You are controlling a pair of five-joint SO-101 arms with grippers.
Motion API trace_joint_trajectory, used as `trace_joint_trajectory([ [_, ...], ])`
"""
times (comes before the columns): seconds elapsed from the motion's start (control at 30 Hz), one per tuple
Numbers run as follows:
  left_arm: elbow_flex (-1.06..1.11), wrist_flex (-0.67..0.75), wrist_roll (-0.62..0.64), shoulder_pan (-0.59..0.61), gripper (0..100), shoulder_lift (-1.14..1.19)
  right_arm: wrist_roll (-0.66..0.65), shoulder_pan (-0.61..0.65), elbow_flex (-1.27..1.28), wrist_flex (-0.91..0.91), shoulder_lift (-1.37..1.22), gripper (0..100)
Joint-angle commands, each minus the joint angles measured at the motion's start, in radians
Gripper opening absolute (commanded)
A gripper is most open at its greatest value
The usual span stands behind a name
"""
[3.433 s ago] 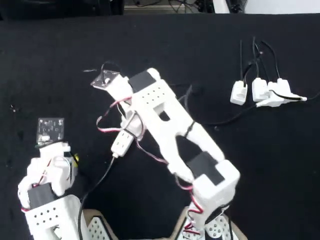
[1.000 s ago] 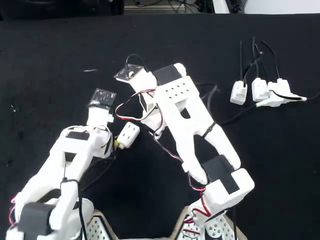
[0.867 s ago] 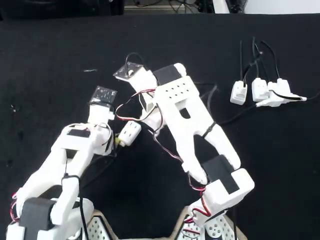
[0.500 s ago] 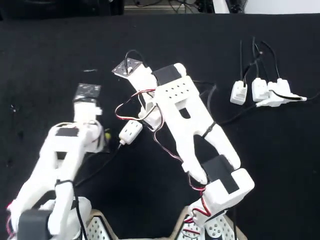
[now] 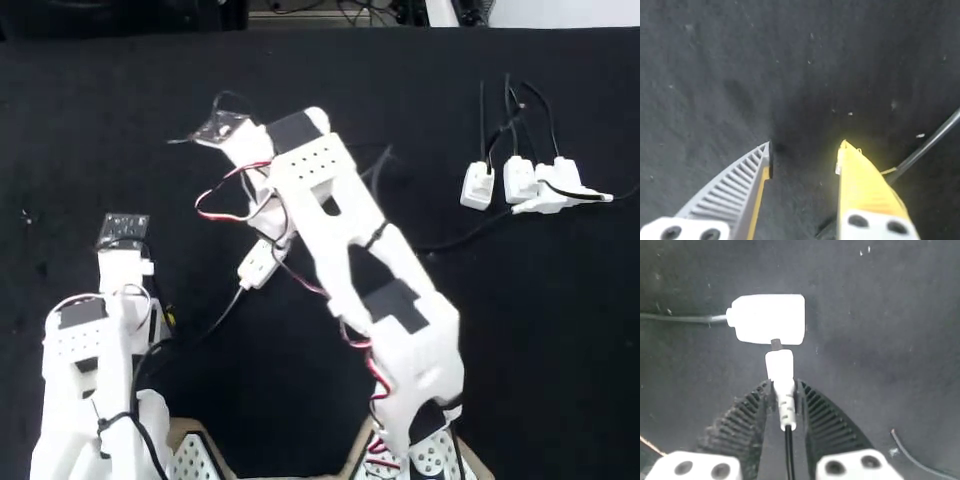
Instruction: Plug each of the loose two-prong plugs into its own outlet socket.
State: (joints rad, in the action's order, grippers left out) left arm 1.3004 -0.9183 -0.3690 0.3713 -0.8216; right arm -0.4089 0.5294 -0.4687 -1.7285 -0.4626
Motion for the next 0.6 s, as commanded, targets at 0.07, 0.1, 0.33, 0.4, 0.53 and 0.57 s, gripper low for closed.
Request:
trace_joint_trajectory([
  [0.07,0.027,-0.008,-0.005,0.008,22,-0.028,0.005,0.018,-0.082,-0.025,-0.050,1.0],
  [0.1,0.035,-0.008,-0.005,0.007,22,-0.028,0.005,0.018,-0.082,-0.023,-0.058,1.0],
  [0.33,0.047,-0.008,-0.005,0.005,22,-0.029,0.005,0.018,-0.105,-0.020,-0.067,1.0],
  [0.4,0.047,-0.008,-0.005,0.005,22,-0.029,0.003,0.012,-0.116,-0.018,-0.067,1.0],
  [0.53,0.047,-0.008,-0.005,0.005,22,-0.029,-0.032,0.006,-0.145,-0.017,-0.076,1.0],
  [0.57,0.047,-0.008,-0.005,0.005,22,-0.029,-0.040,0.006,-0.148,-0.017,-0.084,1.0],
])
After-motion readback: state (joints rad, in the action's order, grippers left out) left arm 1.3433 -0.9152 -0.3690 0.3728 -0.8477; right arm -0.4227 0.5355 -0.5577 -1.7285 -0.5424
